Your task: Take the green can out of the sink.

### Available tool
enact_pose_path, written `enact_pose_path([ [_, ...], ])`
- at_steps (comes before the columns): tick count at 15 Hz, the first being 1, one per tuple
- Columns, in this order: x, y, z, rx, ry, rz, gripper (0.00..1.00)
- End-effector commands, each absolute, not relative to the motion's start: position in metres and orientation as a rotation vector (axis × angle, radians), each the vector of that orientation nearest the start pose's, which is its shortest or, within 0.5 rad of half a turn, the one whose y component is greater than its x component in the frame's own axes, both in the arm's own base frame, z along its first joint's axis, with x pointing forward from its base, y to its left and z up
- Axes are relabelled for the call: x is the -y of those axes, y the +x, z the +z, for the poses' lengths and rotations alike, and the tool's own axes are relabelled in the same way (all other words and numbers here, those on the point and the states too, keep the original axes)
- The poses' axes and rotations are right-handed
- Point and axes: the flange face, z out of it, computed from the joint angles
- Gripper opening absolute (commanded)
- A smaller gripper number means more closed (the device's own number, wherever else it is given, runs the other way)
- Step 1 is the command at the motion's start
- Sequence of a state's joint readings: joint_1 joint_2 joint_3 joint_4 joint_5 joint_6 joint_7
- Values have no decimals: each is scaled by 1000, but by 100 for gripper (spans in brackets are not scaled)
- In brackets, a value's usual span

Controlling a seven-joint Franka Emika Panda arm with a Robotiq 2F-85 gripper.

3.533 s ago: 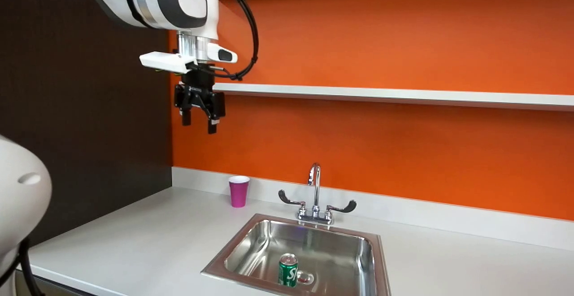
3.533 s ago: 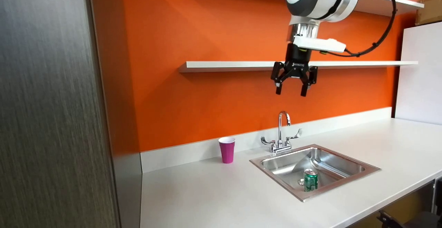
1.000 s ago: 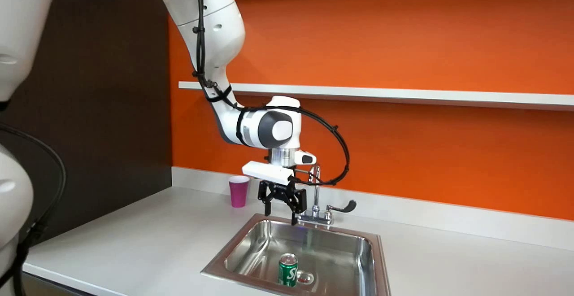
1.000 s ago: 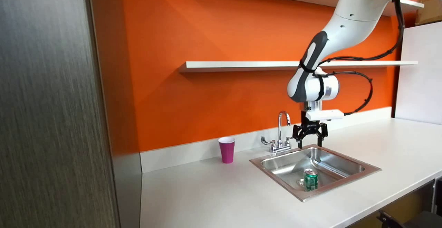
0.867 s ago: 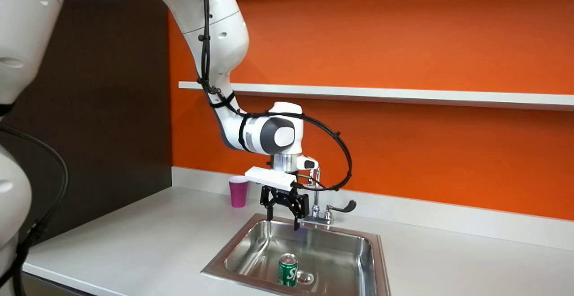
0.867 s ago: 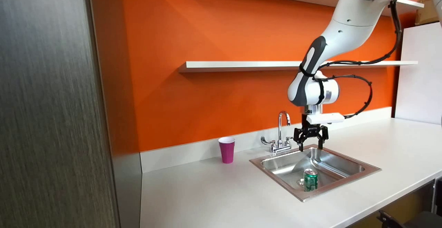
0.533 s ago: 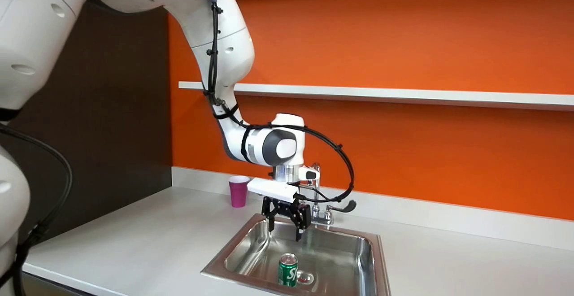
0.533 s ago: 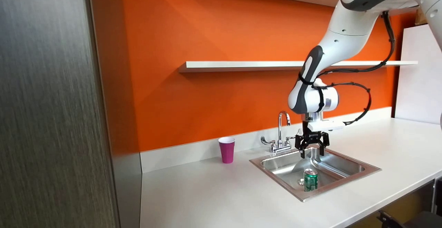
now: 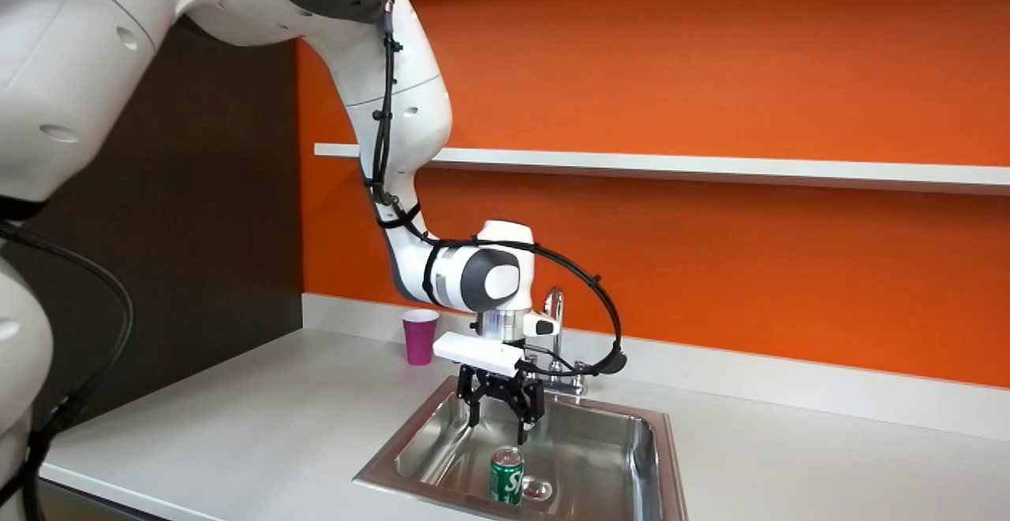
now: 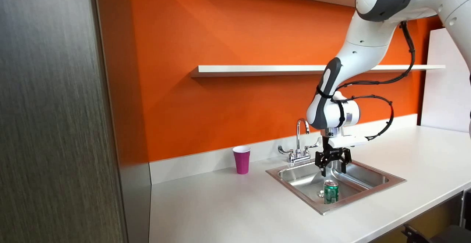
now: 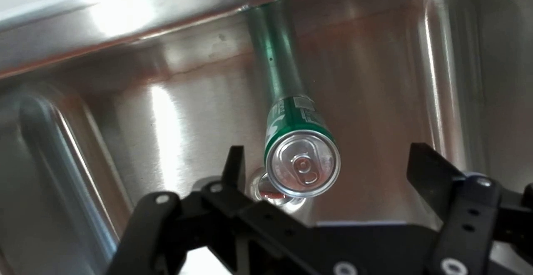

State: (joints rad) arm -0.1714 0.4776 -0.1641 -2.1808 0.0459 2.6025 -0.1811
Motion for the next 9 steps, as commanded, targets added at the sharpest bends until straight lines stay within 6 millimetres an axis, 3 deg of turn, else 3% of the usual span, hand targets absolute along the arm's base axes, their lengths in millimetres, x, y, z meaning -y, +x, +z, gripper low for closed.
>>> enact_pose_path([
  [1, 191, 526, 157, -234, -3182, 97, 100],
  [9, 198, 530, 134, -223, -3195, 112, 100],
])
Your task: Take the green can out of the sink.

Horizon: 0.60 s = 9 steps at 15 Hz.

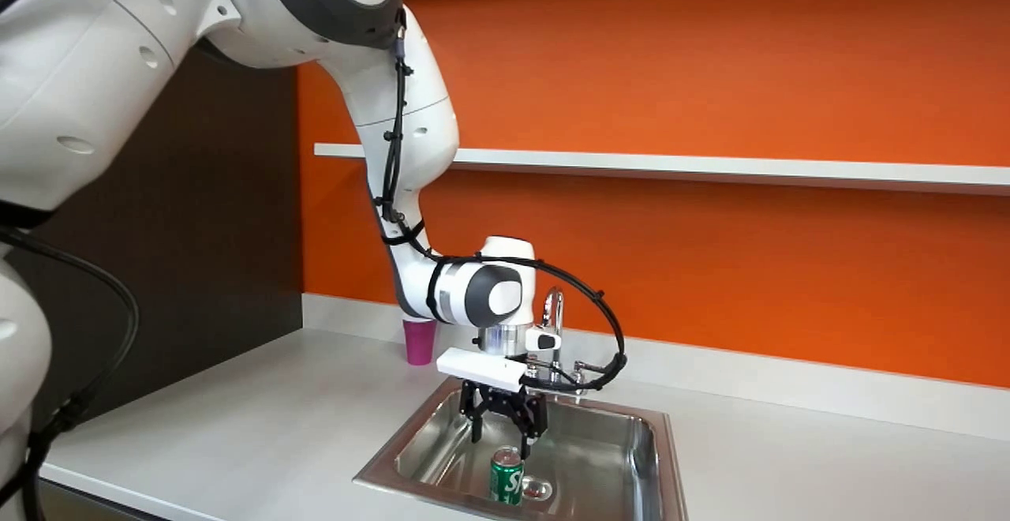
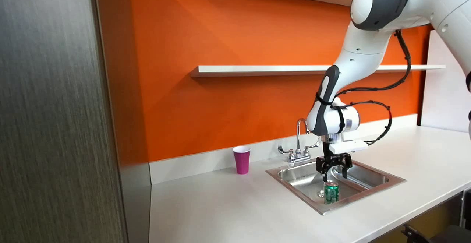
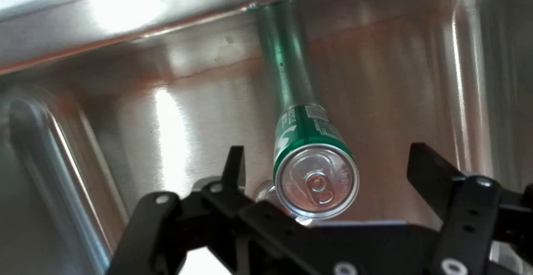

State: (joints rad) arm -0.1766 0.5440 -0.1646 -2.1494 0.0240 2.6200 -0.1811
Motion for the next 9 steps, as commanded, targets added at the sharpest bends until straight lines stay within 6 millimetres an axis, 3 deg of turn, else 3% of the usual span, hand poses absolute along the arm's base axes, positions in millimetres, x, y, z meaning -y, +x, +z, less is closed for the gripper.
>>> enact_pose_path([
  [1, 199, 532, 130, -223, -3195, 110, 100],
  [9, 194, 547, 107, -192, -3195, 80, 100],
])
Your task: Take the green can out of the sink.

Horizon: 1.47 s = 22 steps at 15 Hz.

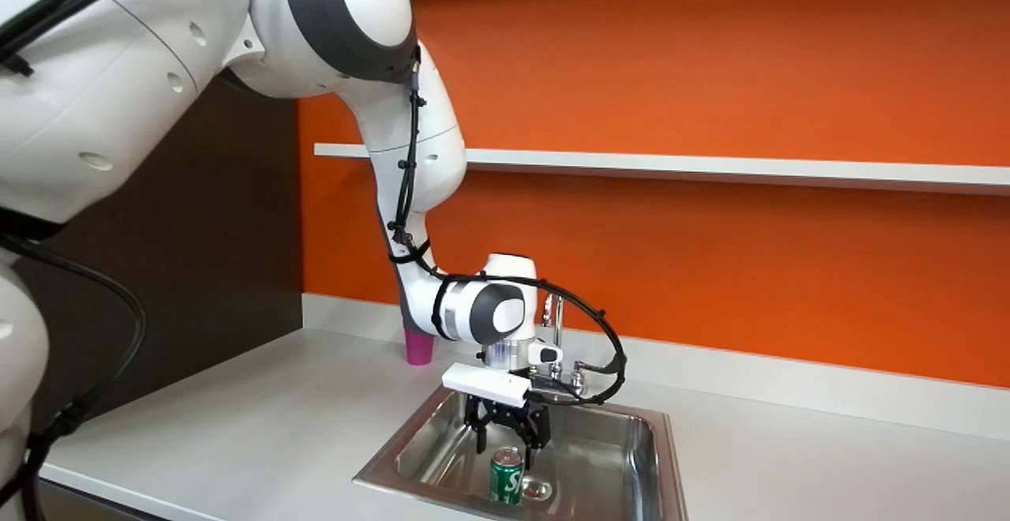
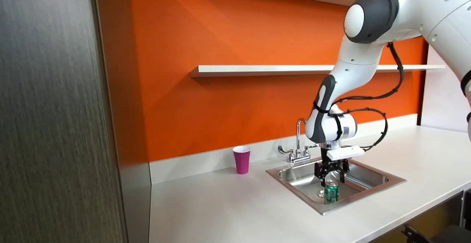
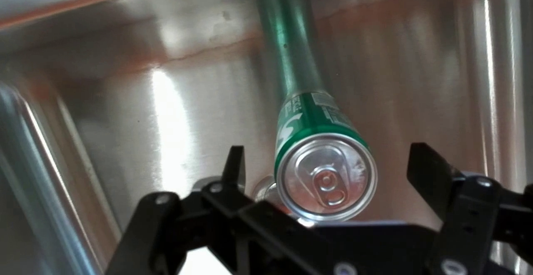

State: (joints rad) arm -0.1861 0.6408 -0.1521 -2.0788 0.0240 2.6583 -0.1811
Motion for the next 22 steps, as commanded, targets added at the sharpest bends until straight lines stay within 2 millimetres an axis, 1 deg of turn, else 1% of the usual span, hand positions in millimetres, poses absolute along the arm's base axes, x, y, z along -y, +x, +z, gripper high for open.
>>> enact_pose_path([
  [1, 193, 549, 105, -188, -3196, 65, 100],
  [6, 191, 556, 97, -176, -3203, 62, 100],
  [18, 193, 553, 90, -188, -3204, 105, 100],
  [19, 193, 553, 90, -190, -3203, 107, 75],
  [20, 193, 553, 89, -190, -3203, 112, 74],
  [21, 193, 553, 89, -194, -3203, 117, 68],
  [22, 194, 552, 88, -196, -3203, 119, 58],
])
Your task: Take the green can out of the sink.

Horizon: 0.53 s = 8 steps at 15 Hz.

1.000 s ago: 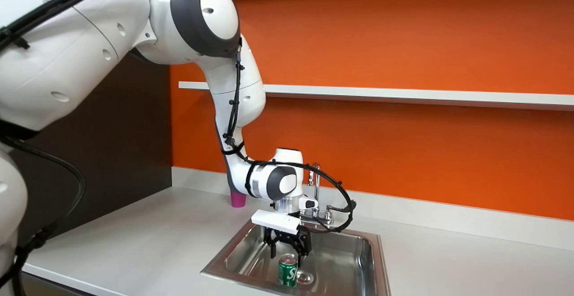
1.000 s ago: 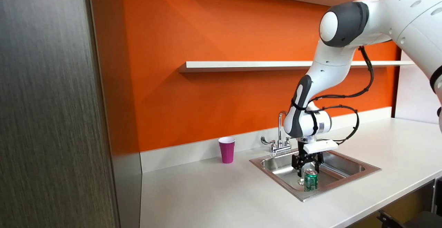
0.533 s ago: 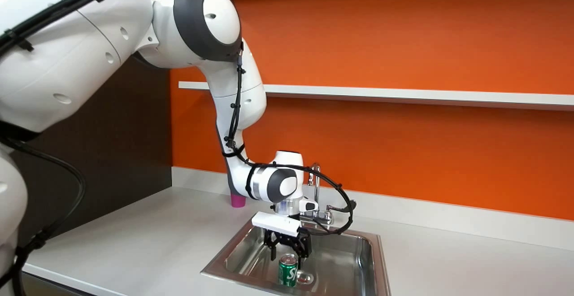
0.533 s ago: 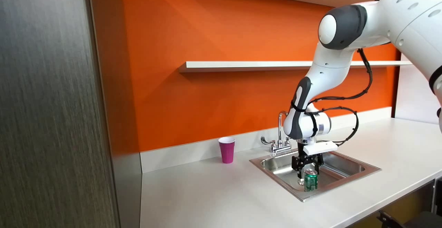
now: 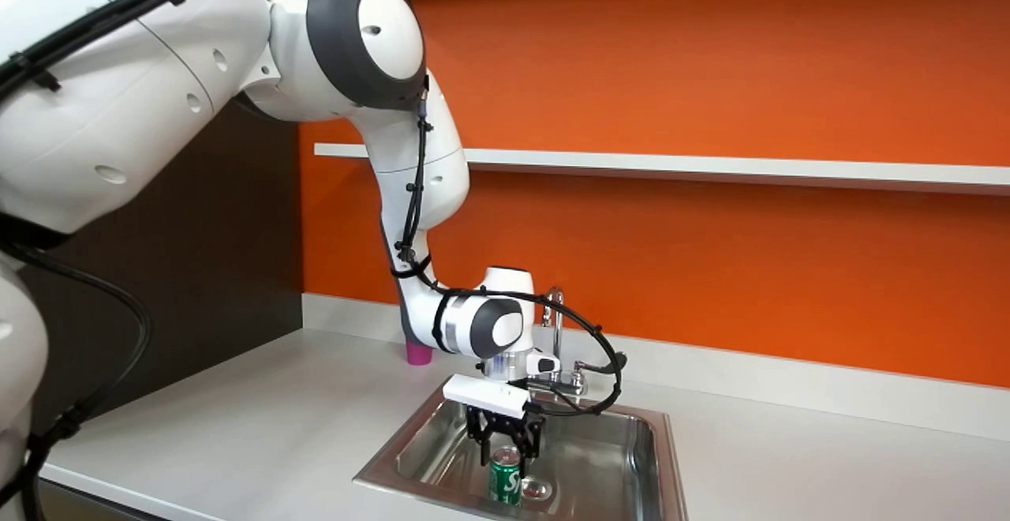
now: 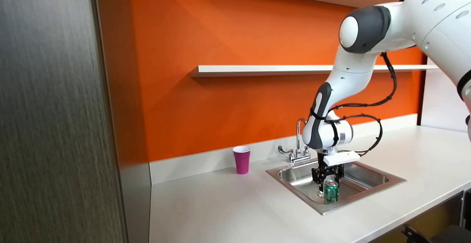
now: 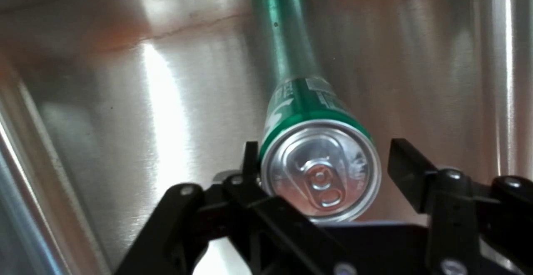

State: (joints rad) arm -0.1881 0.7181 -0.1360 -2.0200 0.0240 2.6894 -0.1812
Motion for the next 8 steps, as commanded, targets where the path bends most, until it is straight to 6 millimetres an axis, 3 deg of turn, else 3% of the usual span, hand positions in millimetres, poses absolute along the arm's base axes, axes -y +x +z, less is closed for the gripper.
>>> enact_pose_path([
  [1, 194, 552, 88, -199, -3204, 121, 50],
  [3, 195, 552, 89, -204, -3205, 121, 38],
  [8, 189, 555, 102, -201, -3200, 94, 38],
])
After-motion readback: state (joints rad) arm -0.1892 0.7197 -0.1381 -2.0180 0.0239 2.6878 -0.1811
